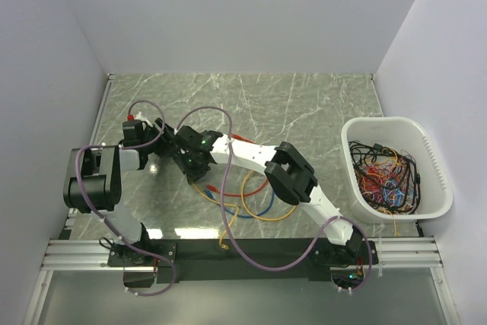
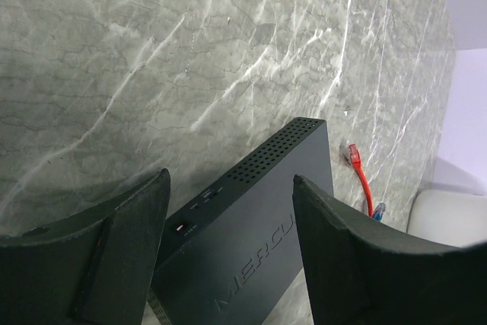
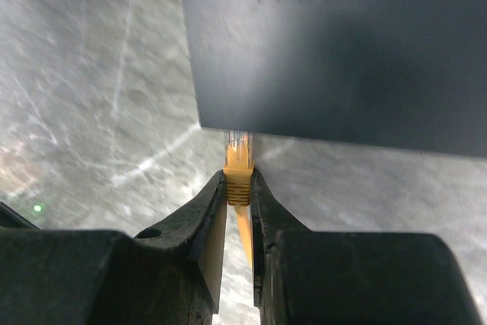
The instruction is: Insert the plug into the switch port
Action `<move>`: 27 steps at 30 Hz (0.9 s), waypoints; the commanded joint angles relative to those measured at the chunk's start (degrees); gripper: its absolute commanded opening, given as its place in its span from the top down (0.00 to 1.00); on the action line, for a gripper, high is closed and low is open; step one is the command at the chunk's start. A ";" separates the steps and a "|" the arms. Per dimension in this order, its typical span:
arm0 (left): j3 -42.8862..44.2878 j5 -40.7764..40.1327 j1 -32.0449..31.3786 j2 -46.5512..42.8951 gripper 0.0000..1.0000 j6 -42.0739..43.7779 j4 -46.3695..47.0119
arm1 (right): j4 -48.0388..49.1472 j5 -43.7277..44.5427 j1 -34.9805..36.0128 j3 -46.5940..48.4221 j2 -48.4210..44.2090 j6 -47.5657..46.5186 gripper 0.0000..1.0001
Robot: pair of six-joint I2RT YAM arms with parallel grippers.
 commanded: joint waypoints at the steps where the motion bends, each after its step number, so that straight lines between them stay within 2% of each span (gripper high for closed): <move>1: 1.50 0.70 -0.56 0.37 0.29 1.43 0.30 | -0.50 0.43 0.24 4.51 2.22 0.10 1.00; 6: 1.59 0.53 -0.82 0.37 0.29 1.60 0.04 | -2.35 1.57 0.06 9.00 5.03 0.10 1.00; 15: 1.59 0.35 -1.08 0.19 0.29 2.04 -0.40 | -1.29 4.47 -1.52 7.86 2.40 0.36 1.00; 22: 2.11 0.00 -1.61 0.28 0.30 2.57 -1.02 | -3.31 4.48 -1.87 13.65 4.24 -0.08 1.00; 27: 2.03 -0.44 -1.96 0.28 0.30 2.57 -1.19 | -3.14 4.30 -1.87 14.27 4.24 -0.08 1.00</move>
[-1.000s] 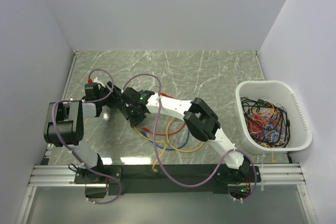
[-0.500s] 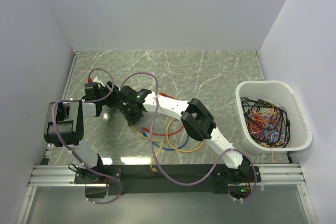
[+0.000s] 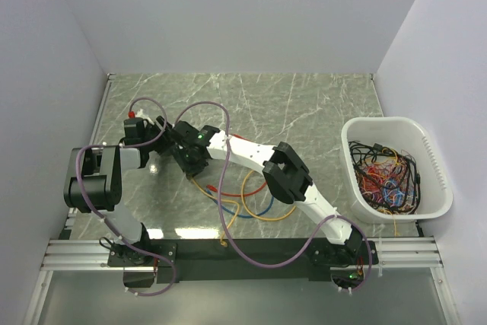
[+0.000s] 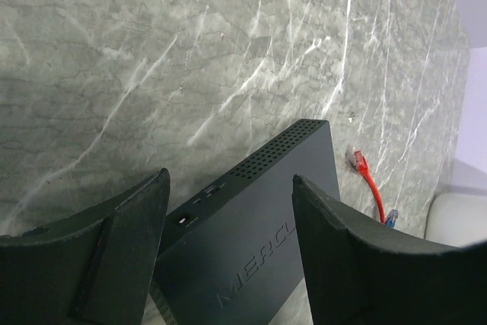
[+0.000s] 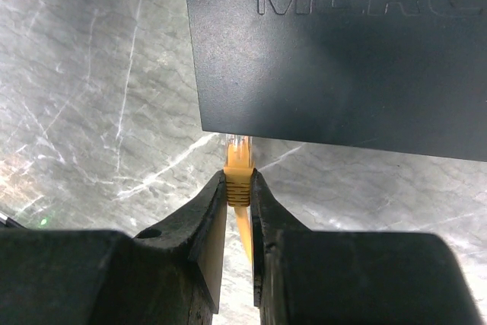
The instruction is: Insert the plug into the switch port
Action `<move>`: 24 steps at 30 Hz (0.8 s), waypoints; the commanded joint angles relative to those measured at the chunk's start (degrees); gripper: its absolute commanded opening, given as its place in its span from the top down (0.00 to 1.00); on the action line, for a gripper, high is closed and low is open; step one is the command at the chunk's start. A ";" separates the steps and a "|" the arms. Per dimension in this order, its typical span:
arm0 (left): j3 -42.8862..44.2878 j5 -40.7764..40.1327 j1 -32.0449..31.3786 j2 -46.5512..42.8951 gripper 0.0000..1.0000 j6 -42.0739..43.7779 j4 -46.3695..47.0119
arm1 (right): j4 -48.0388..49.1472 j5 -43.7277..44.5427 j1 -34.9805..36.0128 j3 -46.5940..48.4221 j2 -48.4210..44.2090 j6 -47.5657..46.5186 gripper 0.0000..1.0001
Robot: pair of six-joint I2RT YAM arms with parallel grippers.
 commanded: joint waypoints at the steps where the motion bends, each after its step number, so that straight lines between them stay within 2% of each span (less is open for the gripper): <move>1: 0.91 1.20 -1.28 0.19 0.30 0.43 -1.06 | 3.29 2.18 -1.19 4.28 -0.08 -0.17 1.00; 8: 0.56 1.37 -1.73 0.02 0.30 0.34 -1.24 | 6.01 1.56 -1.11 2.18 -0.43 0.54 1.00; 22: -1.28 0.76 -3.57 0.63 0.30 -1.50 -3.26 | 19.88 8.15 -1.11 -11.44 -7.81 -1.21 1.00; 24: -1.72 0.76 -5.41 0.72 0.30 -1.68 -3.35 | 21.47 8.94 -1.11 -14.15 -9.13 -1.74 1.00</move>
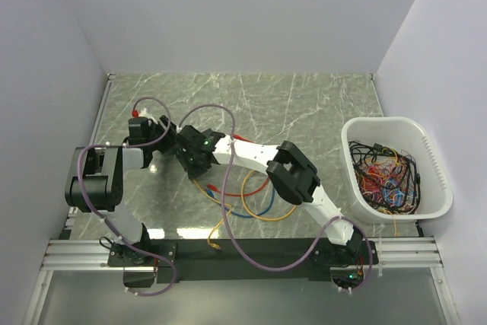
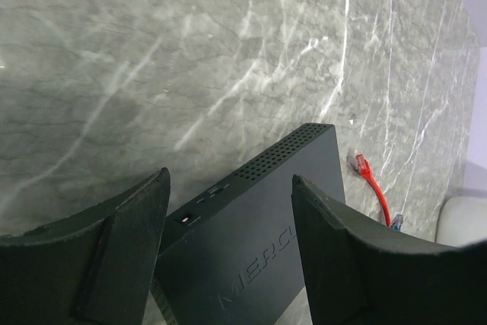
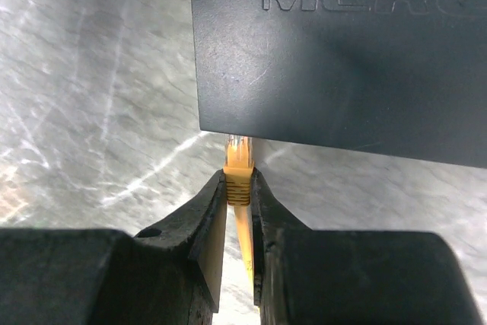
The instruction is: Insert the plug into the switch port
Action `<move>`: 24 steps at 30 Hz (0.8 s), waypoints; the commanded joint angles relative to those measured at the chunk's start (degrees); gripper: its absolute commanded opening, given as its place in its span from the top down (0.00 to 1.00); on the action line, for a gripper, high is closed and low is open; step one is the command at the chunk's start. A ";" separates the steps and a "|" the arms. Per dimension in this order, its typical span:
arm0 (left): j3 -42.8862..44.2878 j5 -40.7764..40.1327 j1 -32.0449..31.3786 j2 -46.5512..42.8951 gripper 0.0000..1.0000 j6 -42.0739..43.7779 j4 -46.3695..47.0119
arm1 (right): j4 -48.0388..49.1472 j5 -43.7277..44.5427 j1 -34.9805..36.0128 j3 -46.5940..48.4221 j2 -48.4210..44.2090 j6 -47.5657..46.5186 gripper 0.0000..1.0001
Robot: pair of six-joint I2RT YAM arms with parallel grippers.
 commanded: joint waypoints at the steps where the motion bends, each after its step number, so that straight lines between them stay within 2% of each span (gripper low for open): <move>1: -1.94 3.45 -3.14 0.70 0.30 -1.64 -3.94 | 12.03 8.18 -1.11 -3.30 -5.74 -2.29 1.00; 6: -2.73 3.62 -3.49 -0.09 0.30 -1.55 -4.91 | 16.87 10.82 -1.11 -10.24 -9.88 -3.96 1.00; 11: -4.14 3.62 -4.37 -0.62 0.30 -1.55 -4.38 | 20.75 9.86 -1.28 -13.15 -11.65 -6.86 1.00; 19: -4.93 4.41 -5.52 -0.27 0.30 -1.20 -2.09 | 20.31 -1.63 -1.81 -11.22 -8.22 -9.07 1.00; 24: -3.35 4.33 -5.52 -0.44 0.30 -0.06 -1.92 | 16.88 -5.52 -3.57 -9.81 -6.98 -8.98 1.00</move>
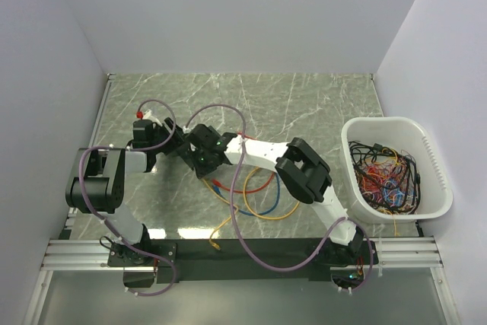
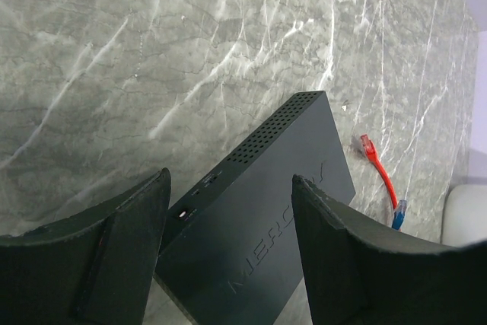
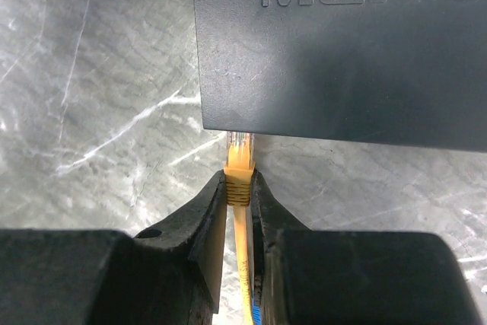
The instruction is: Insert the plug into the switch port
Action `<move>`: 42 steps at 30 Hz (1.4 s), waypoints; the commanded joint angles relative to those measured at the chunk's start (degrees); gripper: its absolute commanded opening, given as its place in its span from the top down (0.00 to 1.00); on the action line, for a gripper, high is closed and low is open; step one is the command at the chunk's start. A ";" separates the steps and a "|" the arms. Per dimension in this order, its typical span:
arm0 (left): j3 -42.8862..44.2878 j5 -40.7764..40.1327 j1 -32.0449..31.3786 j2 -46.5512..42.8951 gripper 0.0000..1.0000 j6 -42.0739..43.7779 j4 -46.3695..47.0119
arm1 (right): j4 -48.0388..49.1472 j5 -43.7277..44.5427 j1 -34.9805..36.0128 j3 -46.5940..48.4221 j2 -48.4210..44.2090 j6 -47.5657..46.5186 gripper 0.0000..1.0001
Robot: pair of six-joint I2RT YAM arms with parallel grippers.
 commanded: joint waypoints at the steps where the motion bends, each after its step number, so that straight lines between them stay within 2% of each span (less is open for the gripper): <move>1: -0.55 5.68 -2.52 0.23 0.30 -0.25 -5.94 | 7.59 -3.82 -2.08 3.19 -0.10 -1.28 1.00; 7: -0.99 8.05 -3.05 0.14 0.30 -0.25 -3.13 | 5.49 -3.38 -3.75 4.68 0.24 -2.95 1.00; 18: -2.40 10.95 -5.16 -1.00 0.30 2.21 -1.63 | 1.17 -4.26 -4.19 15.93 5.35 -7.87 1.00; 23: -2.92 11.13 -6.12 -1.09 0.30 2.47 -2.34 | 8.90 -0.22 -4.11 8.57 0.34 -10.77 1.00; 26: -3.36 11.40 -6.65 0.05 0.30 2.56 -1.98 | 10.22 0.92 -4.11 8.37 -0.28 -12.97 1.00; 31: -3.98 12.63 -7.62 1.11 0.30 2.38 -1.10 | 20.06 2.15 -4.19 1.62 -3.79 -16.05 1.00; 36: -3.80 13.07 -8.15 1.81 0.31 2.56 -1.63 | 24.63 3.21 -4.46 0.29 -4.49 -18.68 1.00; 39: -3.19 13.42 -8.32 2.52 0.31 2.65 -1.90 | 30.51 3.39 -4.46 -2.35 -5.81 -19.47 1.00; 42: -2.93 14.03 -8.41 3.13 0.31 2.56 -1.90 | 30.54 3.04 -4.46 -1.30 -4.86 -20.27 1.00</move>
